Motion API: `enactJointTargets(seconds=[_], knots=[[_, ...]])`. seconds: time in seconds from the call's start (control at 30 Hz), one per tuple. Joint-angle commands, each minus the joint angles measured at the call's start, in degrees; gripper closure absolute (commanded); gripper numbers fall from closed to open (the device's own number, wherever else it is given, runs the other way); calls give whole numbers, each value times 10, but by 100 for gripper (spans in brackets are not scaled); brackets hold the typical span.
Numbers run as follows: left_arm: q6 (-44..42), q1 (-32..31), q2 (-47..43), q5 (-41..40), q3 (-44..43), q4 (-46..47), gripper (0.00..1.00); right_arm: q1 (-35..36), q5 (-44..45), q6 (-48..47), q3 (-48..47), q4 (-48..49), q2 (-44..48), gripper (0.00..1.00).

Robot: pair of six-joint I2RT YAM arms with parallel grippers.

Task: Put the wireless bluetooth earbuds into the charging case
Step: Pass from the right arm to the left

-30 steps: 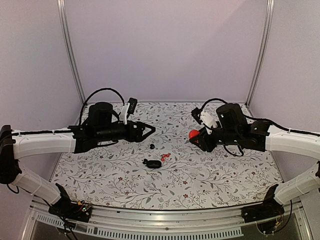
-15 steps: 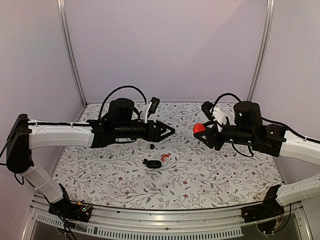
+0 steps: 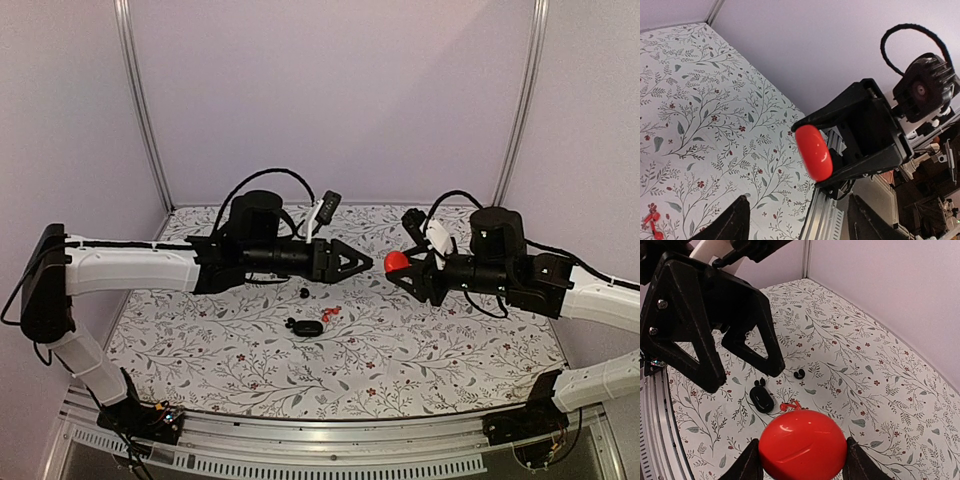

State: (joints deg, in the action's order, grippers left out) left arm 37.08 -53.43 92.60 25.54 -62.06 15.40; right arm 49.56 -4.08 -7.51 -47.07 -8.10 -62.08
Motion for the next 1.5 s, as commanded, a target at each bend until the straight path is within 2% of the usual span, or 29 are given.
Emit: enactJointTargets(seconds=[0.0, 0.43, 0.67, 0.87, 1.13, 1.17, 1.33, 1.47], knots=[[12, -15, 19, 16, -46, -4, 34, 11, -5, -8, -4, 8, -1, 63], [39, -30, 78, 8, -103, -23, 35, 18, 19, -2, -14, 0, -18, 63], [50, -40, 107, 2, -124, -21, 44, 20, 73, 8, -24, -12, -32, 64], [64, -42, 145, 12, -148, -29, 62, 21, 77, 18, -28, -10, -51, 63], [63, -39, 152, 3, -151, -46, 84, 21, 85, 23, -23, 0, -52, 61], [62, -37, 152, 4, -151, -46, 86, 22, 86, 22, -24, -1, -51, 58], [46, -23, 145, 25, -143, -41, 99, 21, 51, 25, -26, -10, -42, 24], [16, 1, 120, 50, -103, -9, 100, 20, -1, 42, -10, -11, -16, 8]])
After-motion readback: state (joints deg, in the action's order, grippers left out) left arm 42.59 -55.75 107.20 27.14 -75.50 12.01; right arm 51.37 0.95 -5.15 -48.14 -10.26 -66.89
